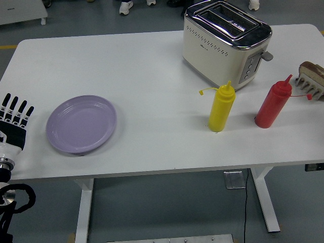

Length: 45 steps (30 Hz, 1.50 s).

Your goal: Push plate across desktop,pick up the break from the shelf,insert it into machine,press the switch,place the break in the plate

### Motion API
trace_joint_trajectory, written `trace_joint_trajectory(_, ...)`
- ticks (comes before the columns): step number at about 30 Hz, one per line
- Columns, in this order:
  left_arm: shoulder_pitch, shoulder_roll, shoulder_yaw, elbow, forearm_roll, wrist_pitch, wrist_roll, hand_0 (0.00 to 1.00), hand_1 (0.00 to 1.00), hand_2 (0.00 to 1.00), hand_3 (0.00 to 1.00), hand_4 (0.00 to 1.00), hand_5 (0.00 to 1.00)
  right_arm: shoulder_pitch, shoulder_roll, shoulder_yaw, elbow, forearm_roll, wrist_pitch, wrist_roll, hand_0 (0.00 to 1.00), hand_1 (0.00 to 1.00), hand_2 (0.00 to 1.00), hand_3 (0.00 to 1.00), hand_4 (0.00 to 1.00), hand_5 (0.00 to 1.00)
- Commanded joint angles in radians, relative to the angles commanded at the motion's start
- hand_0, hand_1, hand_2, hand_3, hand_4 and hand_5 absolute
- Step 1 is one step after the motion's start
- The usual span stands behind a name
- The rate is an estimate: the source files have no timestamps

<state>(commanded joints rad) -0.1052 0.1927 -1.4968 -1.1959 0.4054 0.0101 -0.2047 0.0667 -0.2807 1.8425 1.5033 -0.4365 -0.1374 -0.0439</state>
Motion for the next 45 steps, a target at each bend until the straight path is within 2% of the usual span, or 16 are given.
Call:
trace_joint_trajectory(14,-0.024,-0.013,0.059,0.027,-0.013,-0.005,-0.001,0.827,0.865,0.923,0.844,0.652,0.998,0.001,-0.003,-0.005,0.004,-0.011,-0.003,0.001,0.827,0.793,0.795,0.776,0.501,0.51)
trace_joint_trajectory(21,-0.037,-0.023,0.081,0.038,-0.016,-0.007,-0.002,0.827,0.866,0.923,0.844,0.654,0.998,0.0,-0.007,-0.021,0.015,-0.099,-0.023,0.005,0.827,0.794,0.796,0.776,0.501,0.509)
trace_joint_trajectory(22,-0.039,-0.025,0.083,0.039,-0.017,-0.008,-0.002,0.827,0.866,0.925,0.845,0.654,0.998,-0.001,-0.008,-0.025,0.018,-0.12,-0.028,0.006,0.828,0.8,0.799,0.779,0.513,0.477)
trace_joint_trajectory(27,-0.042,-0.03,0.097,0.043,-0.019,-0.009,-0.003,0.827,0.866,0.925,0.845,0.654,0.998,-0.005,-0.024,-0.059,0.026,-0.259,-0.06,-0.006,0.828,0.8,0.799,0.779,0.513,0.477)
trace_joint_trajectory(28,-0.043,-0.032,0.101,0.044,-0.02,-0.01,-0.003,0.827,0.866,0.924,0.846,0.655,0.998,-0.005,-0.031,-0.07,0.025,-0.299,-0.066,-0.016,0.839,0.814,0.814,0.789,0.664,0.412)
trace_joint_trajectory(29,-0.044,-0.033,0.105,0.045,-0.02,-0.01,-0.003,0.827,0.866,0.924,0.846,0.655,0.998,-0.005,-0.038,-0.079,0.024,-0.341,-0.068,-0.027,0.839,0.814,0.814,0.789,0.664,0.412)
trace_joint_trajectory(33,-0.052,-0.039,0.119,0.05,-0.021,-0.012,-0.003,0.827,0.866,0.924,0.846,0.655,0.998,0.0,-0.068,-0.113,0.014,-0.492,-0.039,-0.078,0.839,0.814,0.814,0.789,0.664,0.412)
trace_joint_trajectory(34,-0.054,-0.041,0.123,0.051,-0.022,-0.013,-0.003,0.828,0.867,0.925,0.846,0.655,0.998,0.002,-0.076,-0.121,0.011,-0.532,-0.029,-0.089,0.87,0.841,0.846,0.837,0.752,0.356)
trace_joint_trajectory(39,-0.062,-0.047,0.141,0.057,-0.025,-0.014,-0.003,0.828,0.867,0.925,0.846,0.655,0.998,0.018,-0.106,-0.158,-0.005,-0.718,0.013,-0.12,0.87,0.841,0.846,0.837,0.752,0.356)
trace_joint_trajectory(40,-0.064,-0.048,0.145,0.059,-0.026,-0.014,-0.003,0.828,0.867,0.925,0.846,0.655,0.998,0.022,-0.113,-0.166,-0.01,-0.754,0.02,-0.124,0.89,0.851,0.862,0.855,0.774,0.327)
trace_joint_trajectory(45,-0.075,-0.054,0.164,0.066,-0.03,-0.016,-0.004,0.828,0.867,0.925,0.846,0.655,0.998,0.045,-0.14,-0.199,-0.032,-0.939,0.034,-0.134,0.89,0.851,0.862,0.855,0.774,0.327)
